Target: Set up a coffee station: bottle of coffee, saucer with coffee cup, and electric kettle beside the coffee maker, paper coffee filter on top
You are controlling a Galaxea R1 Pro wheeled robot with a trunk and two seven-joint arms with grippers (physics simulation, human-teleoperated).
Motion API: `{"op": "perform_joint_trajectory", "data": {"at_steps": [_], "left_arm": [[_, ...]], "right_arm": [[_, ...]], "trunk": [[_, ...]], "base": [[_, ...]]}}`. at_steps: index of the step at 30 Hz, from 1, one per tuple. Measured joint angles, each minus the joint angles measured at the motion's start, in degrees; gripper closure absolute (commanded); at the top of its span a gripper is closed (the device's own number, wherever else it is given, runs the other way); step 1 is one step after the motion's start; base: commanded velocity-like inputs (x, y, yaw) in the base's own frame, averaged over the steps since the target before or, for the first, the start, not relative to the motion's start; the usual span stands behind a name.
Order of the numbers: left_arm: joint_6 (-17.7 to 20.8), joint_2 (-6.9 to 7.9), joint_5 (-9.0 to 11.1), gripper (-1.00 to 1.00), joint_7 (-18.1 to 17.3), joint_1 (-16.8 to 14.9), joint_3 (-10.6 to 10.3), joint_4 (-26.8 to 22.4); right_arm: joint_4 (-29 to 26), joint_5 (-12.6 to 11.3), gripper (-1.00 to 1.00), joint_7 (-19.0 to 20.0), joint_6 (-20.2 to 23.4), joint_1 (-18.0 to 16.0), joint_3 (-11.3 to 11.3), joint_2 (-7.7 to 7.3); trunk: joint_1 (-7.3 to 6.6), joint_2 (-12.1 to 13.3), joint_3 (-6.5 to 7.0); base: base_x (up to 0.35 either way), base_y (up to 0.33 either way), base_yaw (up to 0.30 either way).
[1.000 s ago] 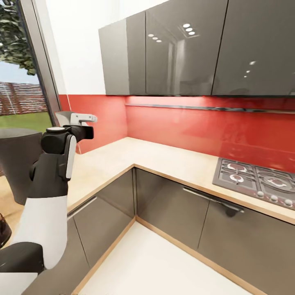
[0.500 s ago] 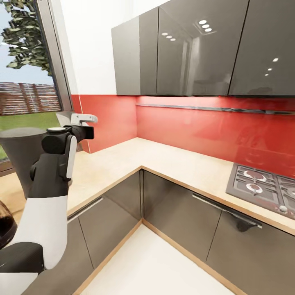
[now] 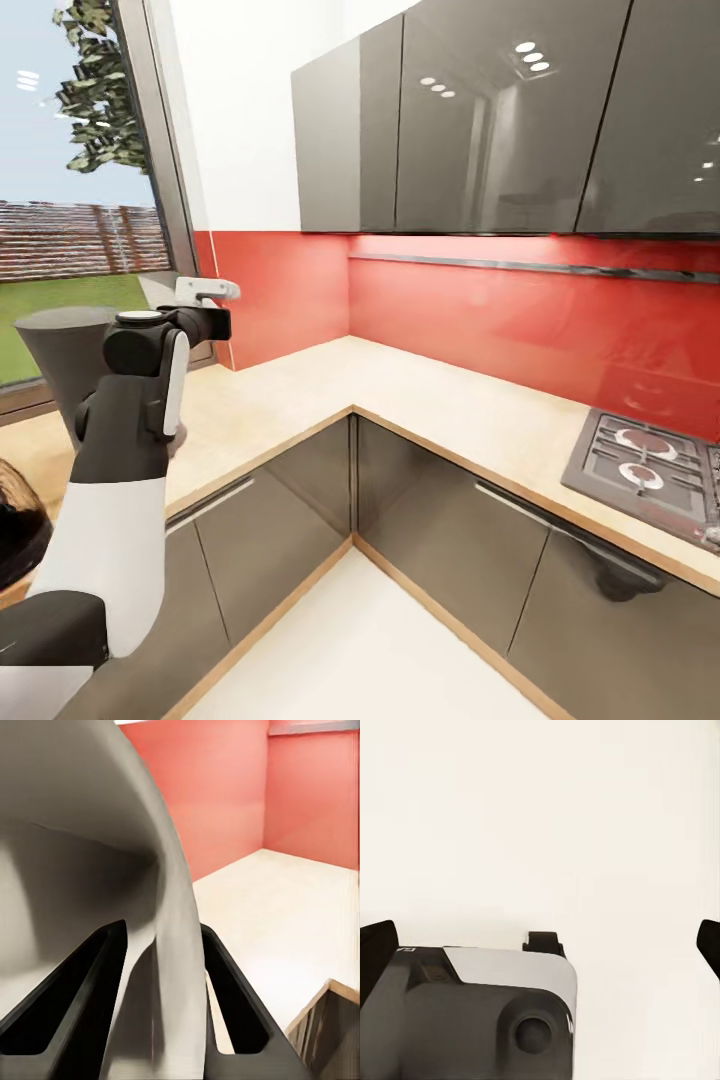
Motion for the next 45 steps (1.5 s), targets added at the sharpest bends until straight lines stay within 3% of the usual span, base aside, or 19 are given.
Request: {"op": "perform_joint_trajectory", "data": {"at_steps": [11, 35, 39, 40, 45], "left_arm": [[-0.01, 0.04, -0.01, 1.00, 0.04, -0.01, -0.02, 0.01], [0.00, 0.00, -0.01, 1.00, 0.04, 0.01, -0.01, 0.03], [-0.06, -0.19, 0.13, 1.00, 0.05, 0.01, -0.79, 0.09], [-0.15, -1.13, 0.63, 1.00, 0.04, 0.00, -3.47, 0.21], [-0.23, -5.74, 0.22, 1.00, 0.12, -0.03, -4.90, 2.38]], "right_arm": [[0.00, 0.00, -1.00, 0.00, 0.00, 0.00, 0.00, -0.04], [0.09, 0.00, -1.00, 0.00, 0.00, 0.00, -0.02, -0.06], [0.08, 0.03, -1.00, 0.00, 0.00, 0.00, 0.00, -0.06], [0.08, 0.02, -1.00, 0.00, 0.01, 0.01, -0.02, -0.07], [0.15, 0.04, -1.00, 0.00, 0.01, 0.00, -0.05, -0.05]], "trunk": [[0.00, 0.00, 0.00], [-0.02, 0.00, 0.00], [-0.01, 0.00, 0.00], [0.00, 0.00, 0.00], [0.00, 0.00, 0.00]], "base": [[0.006, -0.082, 0.142], [0.157, -0.056, 0.139], [0.067, -0.055, 0.007], [0.013, -0.010, 0.001], [0.005, -0.004, 0.000]]}}
